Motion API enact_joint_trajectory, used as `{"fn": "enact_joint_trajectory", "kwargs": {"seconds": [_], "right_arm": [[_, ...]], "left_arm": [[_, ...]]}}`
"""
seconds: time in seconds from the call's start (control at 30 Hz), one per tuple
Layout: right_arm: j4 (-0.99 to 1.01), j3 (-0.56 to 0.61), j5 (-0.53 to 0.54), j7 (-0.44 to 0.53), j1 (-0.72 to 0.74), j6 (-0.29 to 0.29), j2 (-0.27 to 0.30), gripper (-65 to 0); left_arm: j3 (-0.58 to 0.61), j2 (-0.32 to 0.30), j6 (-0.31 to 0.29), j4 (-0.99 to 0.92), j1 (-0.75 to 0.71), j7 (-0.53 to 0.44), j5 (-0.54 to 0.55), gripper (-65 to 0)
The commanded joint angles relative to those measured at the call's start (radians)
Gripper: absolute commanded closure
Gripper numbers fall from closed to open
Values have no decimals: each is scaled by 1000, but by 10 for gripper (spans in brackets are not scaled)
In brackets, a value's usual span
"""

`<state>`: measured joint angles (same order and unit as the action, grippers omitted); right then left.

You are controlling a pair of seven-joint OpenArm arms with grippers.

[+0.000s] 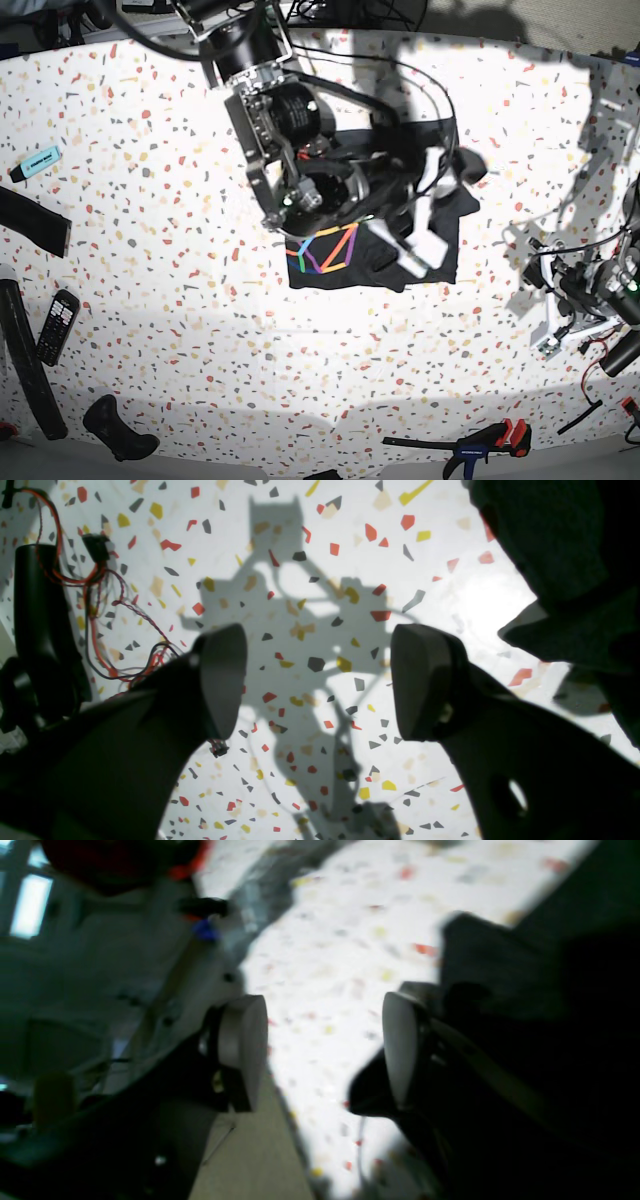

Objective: Fold the T-shirt properly
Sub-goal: 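Press and tuck the folded bundle's edges with the right gripper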

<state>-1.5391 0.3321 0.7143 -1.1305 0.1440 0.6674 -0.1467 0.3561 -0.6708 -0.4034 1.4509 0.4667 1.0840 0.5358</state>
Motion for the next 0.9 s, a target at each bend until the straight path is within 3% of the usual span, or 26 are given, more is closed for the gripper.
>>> {"fn": "enact_joint_trajectory", "kwargs": {"seconds": [0.0,0.13,0.23,0.33,0.43,0.5,0.87], "right_arm": [[-19,2,61,20,25,25,-10,-354],[-19,2,203,19,43,31,-10,-354],[-19,1,150,3,78,31,-10,-354],[-19,0,-137,13,106,31,-10,-353],[-18,-6,-508,110,101,-18,-10,-353],[-18,-16,-635,156,104,-56,-10,-353],[115,-104,-607,207,150,-74,-10,-353]], "left_arm": [[-8,-14,0,17,32,-8,-4,-428],[-8,-14,0,17,32,-8,-4,-428],[-8,-14,0,17,32,-8,-4,-428],[-8,-14,0,17,32,-8,-4,-428],[-8,-14,0,17,32,-8,-4,-428],[-8,-14,0,17,32,-9,-3,-428],[-8,-14,0,17,32,-8,18,-428]]}}
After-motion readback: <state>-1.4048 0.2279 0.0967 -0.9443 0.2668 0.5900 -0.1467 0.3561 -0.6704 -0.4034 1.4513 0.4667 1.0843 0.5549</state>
